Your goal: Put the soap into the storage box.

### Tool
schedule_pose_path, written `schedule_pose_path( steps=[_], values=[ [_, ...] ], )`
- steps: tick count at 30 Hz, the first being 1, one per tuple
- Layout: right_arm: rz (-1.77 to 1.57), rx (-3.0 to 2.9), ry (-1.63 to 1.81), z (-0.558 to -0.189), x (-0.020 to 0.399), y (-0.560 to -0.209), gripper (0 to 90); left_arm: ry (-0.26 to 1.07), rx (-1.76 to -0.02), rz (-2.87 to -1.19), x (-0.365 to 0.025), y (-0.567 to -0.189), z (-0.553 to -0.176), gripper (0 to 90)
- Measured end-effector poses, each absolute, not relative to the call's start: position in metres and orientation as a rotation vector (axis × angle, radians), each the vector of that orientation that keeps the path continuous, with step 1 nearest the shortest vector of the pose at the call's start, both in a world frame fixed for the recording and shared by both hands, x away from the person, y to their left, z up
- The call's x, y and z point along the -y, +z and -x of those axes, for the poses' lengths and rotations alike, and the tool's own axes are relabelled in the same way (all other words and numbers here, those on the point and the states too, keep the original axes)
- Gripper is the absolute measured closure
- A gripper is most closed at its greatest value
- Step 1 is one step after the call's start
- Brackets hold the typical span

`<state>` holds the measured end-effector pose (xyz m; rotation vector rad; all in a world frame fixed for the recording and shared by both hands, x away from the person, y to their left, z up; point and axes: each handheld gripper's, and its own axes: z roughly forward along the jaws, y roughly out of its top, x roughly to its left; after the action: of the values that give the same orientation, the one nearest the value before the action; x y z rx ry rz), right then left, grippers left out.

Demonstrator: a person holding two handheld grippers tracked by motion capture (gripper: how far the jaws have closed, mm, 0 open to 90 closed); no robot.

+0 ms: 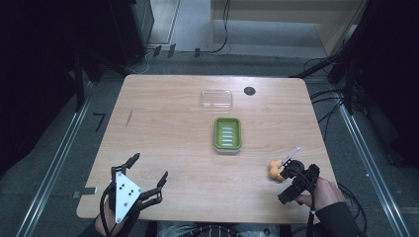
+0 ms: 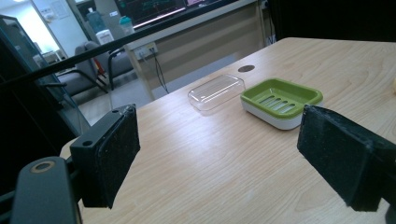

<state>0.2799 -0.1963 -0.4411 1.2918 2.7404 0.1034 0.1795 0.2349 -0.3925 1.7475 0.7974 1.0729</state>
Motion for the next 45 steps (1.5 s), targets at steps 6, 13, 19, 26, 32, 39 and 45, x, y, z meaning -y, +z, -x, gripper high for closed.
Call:
schedule_pose_path(
  steps=[6, 13, 19, 26, 32, 39, 45],
  values=[
    [-1.268, -2.752, 0.110, -0.288, 0.195, -0.441, 0.2, 1.072, -0.798, -1.747, -0.235, -0.393, -0.180, 13.5],
    [-1.243, -2.765, 0.111, -0.297, 0.194, -0.443, 0.2, 1.071, -0.799, -1.747, -0.235, -0.393, -0.180, 13.5],
    [-1.228, -2.776, 0.114, -0.304, 0.192, -0.443, 0.2, 1.071, -0.798, -1.748, -0.235, -0.393, -0.180, 13.5],
    [-1.221, -2.787, 0.098, -0.315, 0.192, -0.445, 0.2, 1.072, -0.800, -1.748, -0.235, -0.393, -0.180, 13.5],
    [-1.200, -2.815, 0.094, -0.324, 0.190, -0.448, 0.1, 1.073, -0.799, -1.752, -0.235, -0.393, -0.180, 13.5],
    [-1.188, -2.830, 0.086, -0.332, 0.187, -0.452, 0.1, 1.072, -0.800, -1.753, -0.235, -0.393, -0.180, 13.5],
    [-1.165, -2.841, 0.068, -0.338, 0.184, -0.455, 0.2, 1.071, -0.801, -1.750, -0.235, -0.393, -0.180, 13.5]
  ],
)
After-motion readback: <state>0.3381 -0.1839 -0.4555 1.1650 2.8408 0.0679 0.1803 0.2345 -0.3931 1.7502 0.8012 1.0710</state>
